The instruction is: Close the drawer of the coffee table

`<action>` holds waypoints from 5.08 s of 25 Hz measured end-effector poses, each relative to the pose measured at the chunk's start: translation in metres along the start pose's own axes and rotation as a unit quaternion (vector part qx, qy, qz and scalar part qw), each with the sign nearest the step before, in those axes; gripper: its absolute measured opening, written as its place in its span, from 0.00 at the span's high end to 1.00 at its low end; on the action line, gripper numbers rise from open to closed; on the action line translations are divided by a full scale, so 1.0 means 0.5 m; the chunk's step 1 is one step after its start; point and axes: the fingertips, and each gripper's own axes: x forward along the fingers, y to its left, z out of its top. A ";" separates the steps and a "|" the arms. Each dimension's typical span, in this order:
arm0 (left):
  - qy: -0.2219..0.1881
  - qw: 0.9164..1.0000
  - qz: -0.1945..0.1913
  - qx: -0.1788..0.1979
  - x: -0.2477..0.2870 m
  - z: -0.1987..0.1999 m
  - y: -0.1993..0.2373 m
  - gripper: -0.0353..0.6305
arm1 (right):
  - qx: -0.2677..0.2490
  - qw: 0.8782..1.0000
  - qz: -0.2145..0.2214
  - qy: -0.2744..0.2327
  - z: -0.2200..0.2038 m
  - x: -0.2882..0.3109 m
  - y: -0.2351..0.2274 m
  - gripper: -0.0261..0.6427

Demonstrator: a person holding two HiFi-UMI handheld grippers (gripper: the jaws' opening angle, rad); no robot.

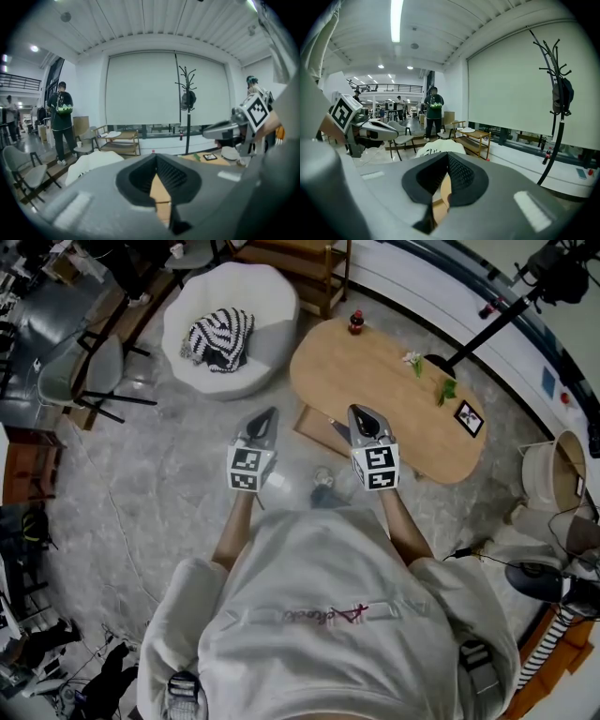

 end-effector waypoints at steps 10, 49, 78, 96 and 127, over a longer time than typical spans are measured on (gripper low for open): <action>-0.002 1.000 0.011 0.002 0.141 0.046 0.061 0.94 | -0.009 1.000 0.004 -0.005 0.045 0.126 -0.111 0.95; 0.006 0.980 -0.194 0.043 0.342 0.054 0.196 0.94 | 0.045 0.981 -0.183 0.046 0.041 0.229 -0.120 0.95; 0.034 0.956 -0.275 0.100 0.223 0.014 -0.206 0.94 | 0.123 0.954 -0.270 0.031 -0.140 -0.199 -0.135 0.95; 0.108 0.973 -0.193 0.067 0.080 -0.179 -0.143 0.94 | 0.137 0.968 -0.189 0.089 -0.297 -0.214 -0.034 0.95; 0.192 0.956 -0.221 0.026 0.220 -0.593 0.003 0.94 | 0.201 0.933 -0.235 0.186 -0.659 -0.040 0.037 0.95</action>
